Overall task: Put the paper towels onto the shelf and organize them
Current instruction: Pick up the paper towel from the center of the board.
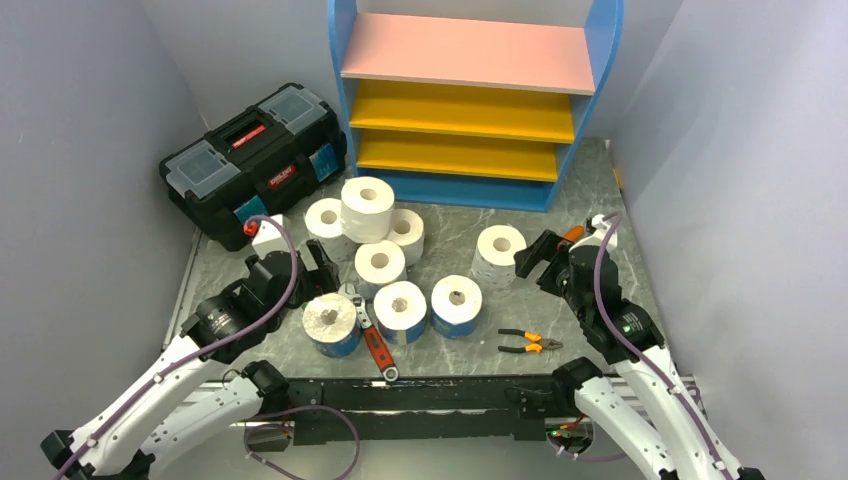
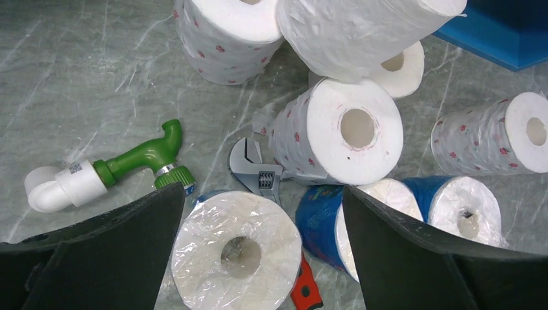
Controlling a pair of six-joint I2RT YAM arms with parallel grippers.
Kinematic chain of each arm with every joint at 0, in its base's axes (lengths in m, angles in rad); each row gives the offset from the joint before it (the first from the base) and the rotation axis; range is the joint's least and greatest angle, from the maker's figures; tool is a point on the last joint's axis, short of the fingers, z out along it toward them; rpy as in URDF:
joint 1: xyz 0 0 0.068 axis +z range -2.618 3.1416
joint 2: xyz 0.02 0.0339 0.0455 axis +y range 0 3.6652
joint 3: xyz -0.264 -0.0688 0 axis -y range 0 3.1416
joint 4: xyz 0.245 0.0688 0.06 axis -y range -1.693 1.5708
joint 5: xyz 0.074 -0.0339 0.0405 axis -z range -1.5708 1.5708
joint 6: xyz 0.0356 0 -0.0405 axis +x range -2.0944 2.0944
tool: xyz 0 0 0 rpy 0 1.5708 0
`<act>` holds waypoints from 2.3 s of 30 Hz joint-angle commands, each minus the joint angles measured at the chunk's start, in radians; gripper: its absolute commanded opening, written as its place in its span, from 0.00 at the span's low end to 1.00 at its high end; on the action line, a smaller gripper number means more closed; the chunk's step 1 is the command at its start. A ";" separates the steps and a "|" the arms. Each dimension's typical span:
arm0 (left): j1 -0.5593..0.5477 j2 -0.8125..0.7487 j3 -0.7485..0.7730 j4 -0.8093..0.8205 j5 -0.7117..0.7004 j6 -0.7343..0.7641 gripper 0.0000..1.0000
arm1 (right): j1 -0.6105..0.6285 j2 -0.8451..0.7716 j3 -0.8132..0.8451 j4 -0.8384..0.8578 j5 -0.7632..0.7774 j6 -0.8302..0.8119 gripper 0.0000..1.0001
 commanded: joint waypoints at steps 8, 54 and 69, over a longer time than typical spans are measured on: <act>-0.003 -0.059 -0.038 0.067 0.000 0.077 0.99 | 0.004 -0.083 0.000 0.050 0.064 -0.016 1.00; -0.003 -0.135 -0.148 0.124 0.074 0.143 0.99 | -0.130 0.421 0.118 0.169 -0.085 -0.030 0.78; -0.003 -0.138 -0.171 0.107 0.111 0.106 0.99 | -0.133 0.518 0.071 0.201 -0.104 -0.030 0.77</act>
